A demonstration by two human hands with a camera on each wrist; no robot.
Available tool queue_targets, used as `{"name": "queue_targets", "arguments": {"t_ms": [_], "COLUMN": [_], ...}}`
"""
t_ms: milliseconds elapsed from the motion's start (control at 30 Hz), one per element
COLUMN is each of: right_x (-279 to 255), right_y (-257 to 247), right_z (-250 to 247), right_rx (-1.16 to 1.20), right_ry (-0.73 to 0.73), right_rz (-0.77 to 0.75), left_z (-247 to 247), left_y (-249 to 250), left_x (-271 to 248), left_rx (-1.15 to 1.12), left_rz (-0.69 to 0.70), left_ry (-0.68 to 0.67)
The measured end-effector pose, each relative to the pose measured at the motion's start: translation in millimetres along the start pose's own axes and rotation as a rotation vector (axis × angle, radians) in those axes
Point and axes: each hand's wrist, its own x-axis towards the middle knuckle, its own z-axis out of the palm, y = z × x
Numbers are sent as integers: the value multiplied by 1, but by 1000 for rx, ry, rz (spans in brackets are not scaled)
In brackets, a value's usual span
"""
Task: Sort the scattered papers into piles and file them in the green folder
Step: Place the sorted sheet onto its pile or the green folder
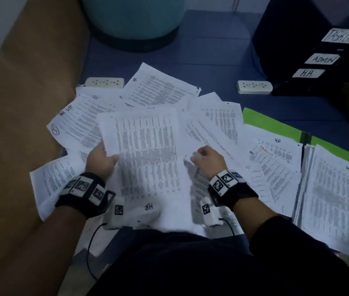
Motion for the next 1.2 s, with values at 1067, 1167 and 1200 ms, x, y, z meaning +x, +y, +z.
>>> {"name": "queue_targets", "arguments": {"t_ms": [1067, 1167, 1200], "right_x": [29, 18, 13], "right_y": [13, 2, -5], "right_z": [-36, -55, -61], "right_rx": [73, 269, 372], "right_ry": [217, 170, 118], "right_rz": [-159, -256, -279], "left_z": [-6, -5, -4], "left_y": [-10, 0, 4], "left_x": [8, 11, 12], "left_rx": [-26, -67, -79], "left_rz": [34, 59, 65], "left_ry": [-176, -183, -188]}}
